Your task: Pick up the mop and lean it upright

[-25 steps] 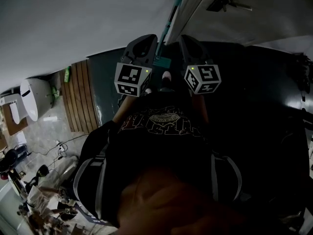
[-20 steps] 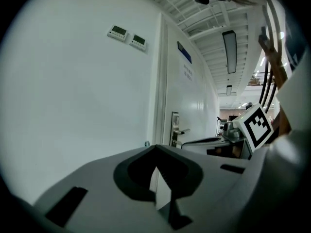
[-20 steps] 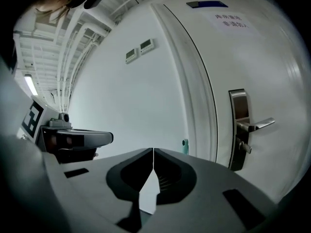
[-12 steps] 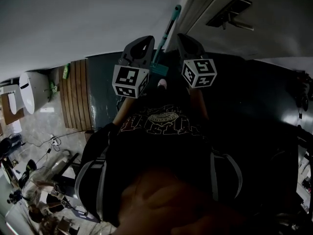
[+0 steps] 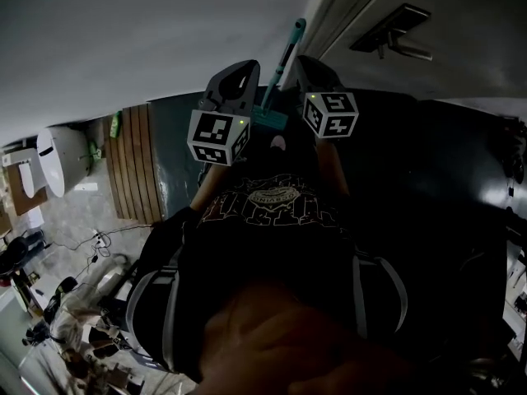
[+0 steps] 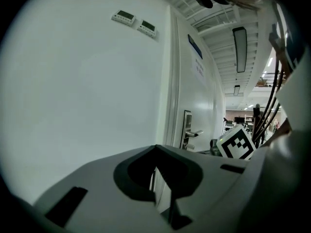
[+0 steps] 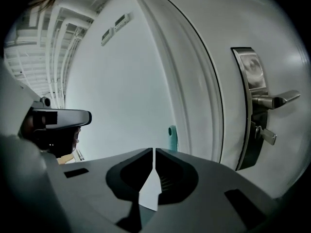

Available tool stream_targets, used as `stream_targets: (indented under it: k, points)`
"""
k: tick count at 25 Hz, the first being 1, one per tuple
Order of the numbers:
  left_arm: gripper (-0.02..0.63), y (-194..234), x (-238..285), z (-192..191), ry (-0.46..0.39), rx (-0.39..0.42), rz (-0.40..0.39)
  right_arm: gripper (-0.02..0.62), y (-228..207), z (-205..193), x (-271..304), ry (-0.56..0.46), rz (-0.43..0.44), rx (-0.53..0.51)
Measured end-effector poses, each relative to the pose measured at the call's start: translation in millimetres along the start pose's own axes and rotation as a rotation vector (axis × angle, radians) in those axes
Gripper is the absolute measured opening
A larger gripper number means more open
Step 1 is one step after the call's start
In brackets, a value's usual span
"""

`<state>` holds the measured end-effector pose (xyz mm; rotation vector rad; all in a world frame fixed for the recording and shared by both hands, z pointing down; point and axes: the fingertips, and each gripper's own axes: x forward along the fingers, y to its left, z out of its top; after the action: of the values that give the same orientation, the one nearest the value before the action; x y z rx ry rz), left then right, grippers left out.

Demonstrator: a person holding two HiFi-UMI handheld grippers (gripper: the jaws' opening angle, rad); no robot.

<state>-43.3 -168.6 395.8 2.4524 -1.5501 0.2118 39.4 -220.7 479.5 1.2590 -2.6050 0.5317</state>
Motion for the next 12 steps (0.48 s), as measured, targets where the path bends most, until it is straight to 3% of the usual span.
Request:
stream_targets:
  k: [8, 12]
  points:
    - [0.048, 27, 16, 2, 0.036, 0.016, -0.080, 0.023, -15, -10, 30, 0.021, -0.123, 0.047]
    - [0.048, 43, 18, 3, 0.043, 0.028, -0.104, 0.107, -21, -16, 46, 0.040, -0.175, 0.073]
